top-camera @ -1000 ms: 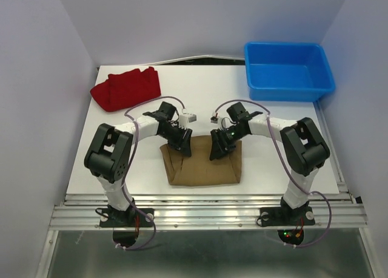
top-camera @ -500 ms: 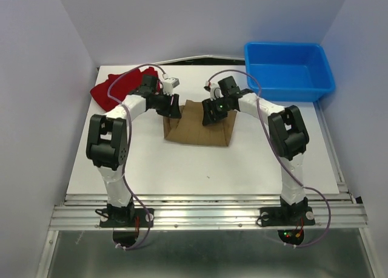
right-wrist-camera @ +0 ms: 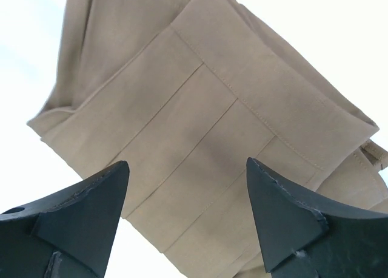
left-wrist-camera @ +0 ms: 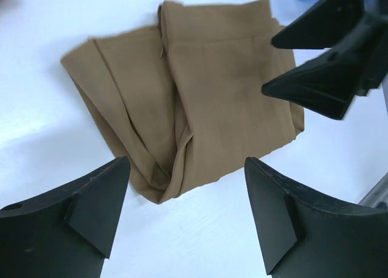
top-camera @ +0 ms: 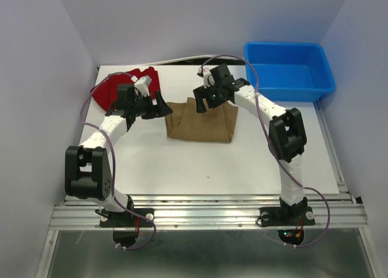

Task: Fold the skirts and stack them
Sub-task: Fold the skirt

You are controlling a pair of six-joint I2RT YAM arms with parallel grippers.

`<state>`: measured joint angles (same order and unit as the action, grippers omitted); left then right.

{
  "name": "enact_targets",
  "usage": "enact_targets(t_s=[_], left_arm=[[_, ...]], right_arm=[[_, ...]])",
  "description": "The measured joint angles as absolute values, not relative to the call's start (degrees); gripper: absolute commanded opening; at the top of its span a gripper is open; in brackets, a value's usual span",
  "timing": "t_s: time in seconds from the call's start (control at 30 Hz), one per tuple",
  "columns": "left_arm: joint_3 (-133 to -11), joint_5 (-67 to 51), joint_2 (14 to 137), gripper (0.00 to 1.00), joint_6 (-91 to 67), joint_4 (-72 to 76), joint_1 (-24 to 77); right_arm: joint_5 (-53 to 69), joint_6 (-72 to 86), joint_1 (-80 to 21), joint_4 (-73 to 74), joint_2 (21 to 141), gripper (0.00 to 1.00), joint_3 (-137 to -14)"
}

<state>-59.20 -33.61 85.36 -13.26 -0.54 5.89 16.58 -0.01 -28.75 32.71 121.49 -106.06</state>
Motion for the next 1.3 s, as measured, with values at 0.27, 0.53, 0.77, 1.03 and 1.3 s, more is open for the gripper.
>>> enact_targets(t_s=[0.27,0.53,0.77,1.03,1.3], left_arm=[[-48.9,-35.7,90.1,0.89,-23.3,3.0,1.4],[-48.8,-32.1,89.9,0.89,-25.8,4.4,-3.7],[-48.8,-29.5,89.3,0.89,-26.1,3.0,-6.7],[-48.7,-27.6,86.8,0.89,-26.5,2.7,-9.5],[-47.2,-27.1,86.8,0.89,-26.5,3.0,-9.4]], right_arm=[[5.6,-6.8,-37.6,33.8,121.4,0.79,-106.1],[-2.2,-13.1,-49.0,34.4,127.3,0.75,-116.7],[-5.1,-14.3,-51.8,34.7,134.6,0.77,-122.3],[-8.2,-14.2,-51.9,34.6,140.9,0.66,-123.5],[-8.6,-13.2,-51.9,33.8,142.1,0.07,-123.9]])
